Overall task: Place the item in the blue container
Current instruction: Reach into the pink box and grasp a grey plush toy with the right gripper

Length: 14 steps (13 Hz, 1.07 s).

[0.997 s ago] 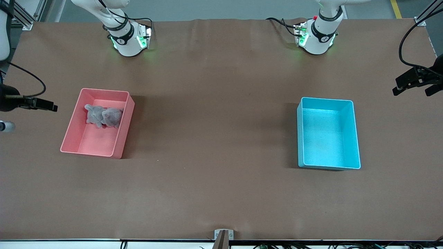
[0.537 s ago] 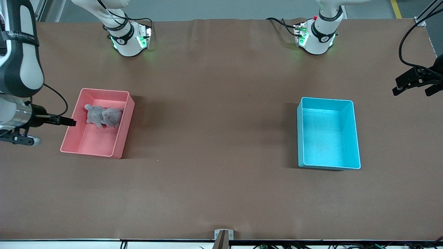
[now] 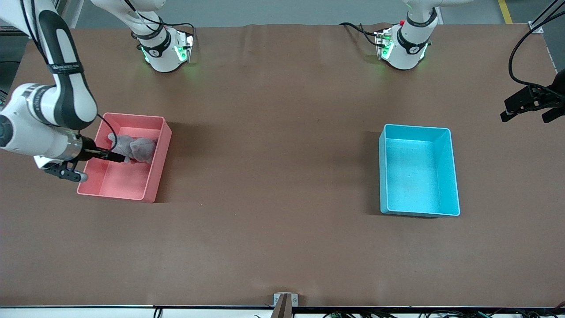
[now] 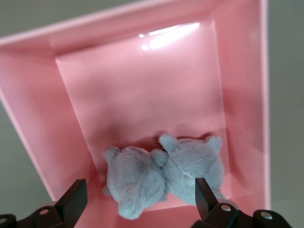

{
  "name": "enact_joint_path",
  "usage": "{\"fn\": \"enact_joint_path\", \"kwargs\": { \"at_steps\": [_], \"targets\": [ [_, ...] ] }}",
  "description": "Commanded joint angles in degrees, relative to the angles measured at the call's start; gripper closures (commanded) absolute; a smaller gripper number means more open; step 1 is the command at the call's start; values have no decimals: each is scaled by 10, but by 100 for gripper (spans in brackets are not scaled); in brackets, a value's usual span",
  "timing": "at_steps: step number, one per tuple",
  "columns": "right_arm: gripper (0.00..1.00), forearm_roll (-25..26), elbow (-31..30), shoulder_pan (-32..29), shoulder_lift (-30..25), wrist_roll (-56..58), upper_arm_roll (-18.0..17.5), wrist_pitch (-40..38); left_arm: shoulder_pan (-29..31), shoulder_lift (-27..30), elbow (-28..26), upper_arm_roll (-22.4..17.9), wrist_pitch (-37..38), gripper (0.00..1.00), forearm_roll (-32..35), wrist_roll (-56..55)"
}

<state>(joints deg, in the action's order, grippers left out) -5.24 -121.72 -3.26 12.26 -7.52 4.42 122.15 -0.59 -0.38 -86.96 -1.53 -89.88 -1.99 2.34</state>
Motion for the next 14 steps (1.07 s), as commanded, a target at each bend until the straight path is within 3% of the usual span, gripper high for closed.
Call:
{"fn": "enact_joint_path", "kwargs": {
  "at_steps": [1, 14],
  "targets": [
    [0, -3, -61, 13, -35, -36, -2, 34, 1, -1, 4, 0, 1, 0, -2, 7],
    [3, -28, -166, 42, -8, -80, -4, 178, 0, -1, 4, 0, 1, 0, -2, 7]
  ]
}}
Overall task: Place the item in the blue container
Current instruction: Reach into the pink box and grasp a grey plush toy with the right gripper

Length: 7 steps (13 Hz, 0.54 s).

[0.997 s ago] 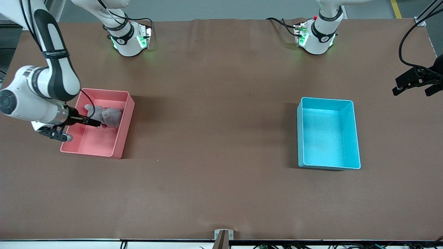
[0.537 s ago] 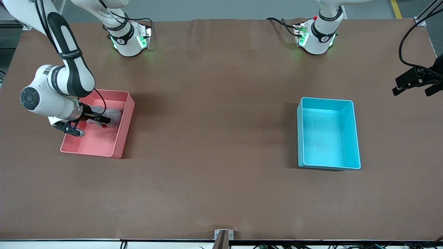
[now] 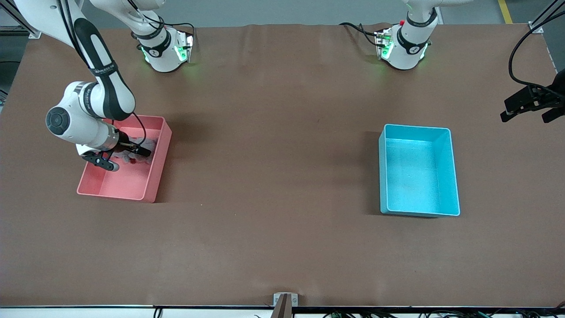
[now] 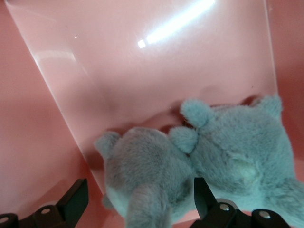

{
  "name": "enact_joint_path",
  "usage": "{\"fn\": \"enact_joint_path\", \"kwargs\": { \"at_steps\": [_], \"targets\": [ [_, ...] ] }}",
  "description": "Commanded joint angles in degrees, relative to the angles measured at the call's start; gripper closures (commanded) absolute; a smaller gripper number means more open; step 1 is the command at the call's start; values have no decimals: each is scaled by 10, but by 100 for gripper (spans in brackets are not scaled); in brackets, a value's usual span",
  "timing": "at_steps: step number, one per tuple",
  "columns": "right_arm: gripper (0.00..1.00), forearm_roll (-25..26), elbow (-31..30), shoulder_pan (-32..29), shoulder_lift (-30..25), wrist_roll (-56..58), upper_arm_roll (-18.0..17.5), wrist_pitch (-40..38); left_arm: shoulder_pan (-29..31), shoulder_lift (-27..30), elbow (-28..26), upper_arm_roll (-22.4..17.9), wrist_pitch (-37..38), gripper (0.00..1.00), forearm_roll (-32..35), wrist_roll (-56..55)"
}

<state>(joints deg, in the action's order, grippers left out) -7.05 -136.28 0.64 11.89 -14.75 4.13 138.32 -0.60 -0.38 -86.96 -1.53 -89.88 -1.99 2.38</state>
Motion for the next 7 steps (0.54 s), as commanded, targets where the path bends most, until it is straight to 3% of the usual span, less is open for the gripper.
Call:
{"fn": "enact_joint_path", "kwargs": {
  "at_steps": [1, 3, 7],
  "targets": [
    [3, -10, -25, 3, -4, -8, -1, 14, 0, -1, 4, 0, 1, 0, -2, 6],
    [13, -10, -28, 2, -3, -10, -1, 10, 0, -1, 4, 0, 1, 0, -2, 6],
    [78, -10, -27, 2, 1, -12, -1, -3, 0, -1, 4, 0, 1, 0, -2, 6]
  ]
}}
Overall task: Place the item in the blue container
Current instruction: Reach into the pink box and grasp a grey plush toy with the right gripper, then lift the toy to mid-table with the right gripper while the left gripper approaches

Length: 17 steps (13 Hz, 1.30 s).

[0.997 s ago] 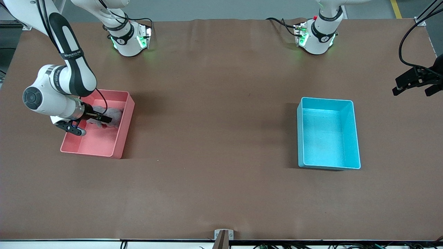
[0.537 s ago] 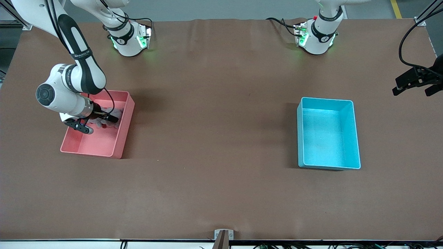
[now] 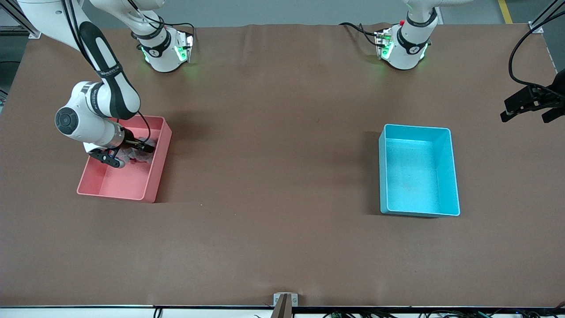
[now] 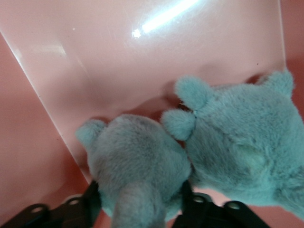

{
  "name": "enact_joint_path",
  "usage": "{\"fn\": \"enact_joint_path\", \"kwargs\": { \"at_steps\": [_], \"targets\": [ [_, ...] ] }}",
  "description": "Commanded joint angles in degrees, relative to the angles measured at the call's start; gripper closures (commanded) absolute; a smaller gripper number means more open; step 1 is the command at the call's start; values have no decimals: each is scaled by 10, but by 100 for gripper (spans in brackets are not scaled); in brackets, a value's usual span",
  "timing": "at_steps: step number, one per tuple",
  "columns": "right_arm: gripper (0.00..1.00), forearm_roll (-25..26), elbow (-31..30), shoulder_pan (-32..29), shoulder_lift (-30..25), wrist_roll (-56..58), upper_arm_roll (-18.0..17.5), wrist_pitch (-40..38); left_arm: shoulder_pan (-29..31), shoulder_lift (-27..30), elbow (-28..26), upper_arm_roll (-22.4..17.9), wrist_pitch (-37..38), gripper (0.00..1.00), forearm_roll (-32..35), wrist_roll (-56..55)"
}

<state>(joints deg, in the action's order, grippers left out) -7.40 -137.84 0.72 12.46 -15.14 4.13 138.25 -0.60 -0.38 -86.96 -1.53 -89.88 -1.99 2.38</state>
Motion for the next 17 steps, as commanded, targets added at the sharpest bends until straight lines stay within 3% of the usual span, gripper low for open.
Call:
{"fn": "enact_joint_path", "kwargs": {
  "at_steps": [1, 4, 9, 11, 13, 17],
  "targets": [
    [92, -7, -9, 2, -4, -11, -1, -4, -1, -1, 4, 0, 1, 0, -2, 6],
    [99, -7, 7, 2, -8, -11, 0, -25, -1, -1, 4, 0, 1, 0, -2, 6],
    [100, 1, 201, -12, -11, -10, 3, -300, -1, -1, 4, 0, 1, 0, -2, 6],
    [100, 1, 269, -8, -10, -60, 3, -375, -2, -1, 4, 0, 1, 0, -2, 6],
    [100, -5, 306, 18, -10, -150, -3, -402, -2, -1, 4, 0, 1, 0, -2, 6],
    [99, -38, 319, 120, -11, -318, -4, -368, -2, -1, 4, 0, 1, 0, -4, 4]
  ]
}}
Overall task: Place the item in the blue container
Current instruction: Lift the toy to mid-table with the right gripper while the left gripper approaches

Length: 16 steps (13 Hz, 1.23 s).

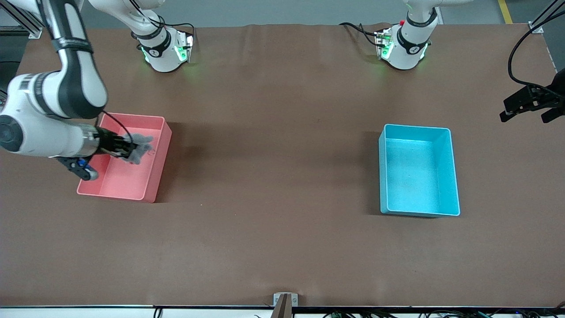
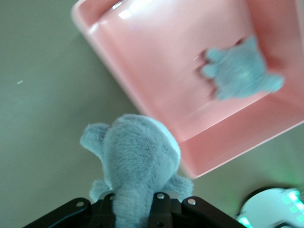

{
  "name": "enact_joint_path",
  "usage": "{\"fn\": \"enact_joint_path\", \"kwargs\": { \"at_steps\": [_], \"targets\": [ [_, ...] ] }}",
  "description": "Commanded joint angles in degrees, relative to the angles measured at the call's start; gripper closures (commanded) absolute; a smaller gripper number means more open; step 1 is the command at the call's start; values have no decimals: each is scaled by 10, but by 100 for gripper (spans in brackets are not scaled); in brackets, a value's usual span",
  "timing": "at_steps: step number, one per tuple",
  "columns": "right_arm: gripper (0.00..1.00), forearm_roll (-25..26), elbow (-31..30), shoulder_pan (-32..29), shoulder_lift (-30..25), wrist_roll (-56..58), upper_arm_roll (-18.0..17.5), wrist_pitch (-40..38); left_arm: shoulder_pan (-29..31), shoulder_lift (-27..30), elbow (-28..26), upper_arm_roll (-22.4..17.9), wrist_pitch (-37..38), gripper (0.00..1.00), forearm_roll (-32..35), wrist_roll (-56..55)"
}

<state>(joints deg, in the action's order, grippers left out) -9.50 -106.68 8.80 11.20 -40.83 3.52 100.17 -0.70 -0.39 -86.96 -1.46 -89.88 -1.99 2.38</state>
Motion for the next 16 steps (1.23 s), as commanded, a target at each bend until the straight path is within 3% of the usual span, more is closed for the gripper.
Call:
{"fn": "enact_joint_path", "kwargs": {
  "at_steps": [1, 4, 12, 16],
  "targets": [
    [99, -17, 7, 66, 2, -98, 3, 39, -1, -1, 4, 0, 1, 0, -4, 4],
    [99, -17, 3, 148, 15, -200, 3, 113, -1, -1, 4, 0, 1, 0, -4, 4],
    [99, -17, 8, 336, 145, -440, 3, 330, -4, -5, 3, 0, 1, 0, -4, 6],
    [99, -17, 19, 379, 184, -493, 3, 377, -4, -9, 3, 1, 1, 0, -5, 7]
  ]
}}
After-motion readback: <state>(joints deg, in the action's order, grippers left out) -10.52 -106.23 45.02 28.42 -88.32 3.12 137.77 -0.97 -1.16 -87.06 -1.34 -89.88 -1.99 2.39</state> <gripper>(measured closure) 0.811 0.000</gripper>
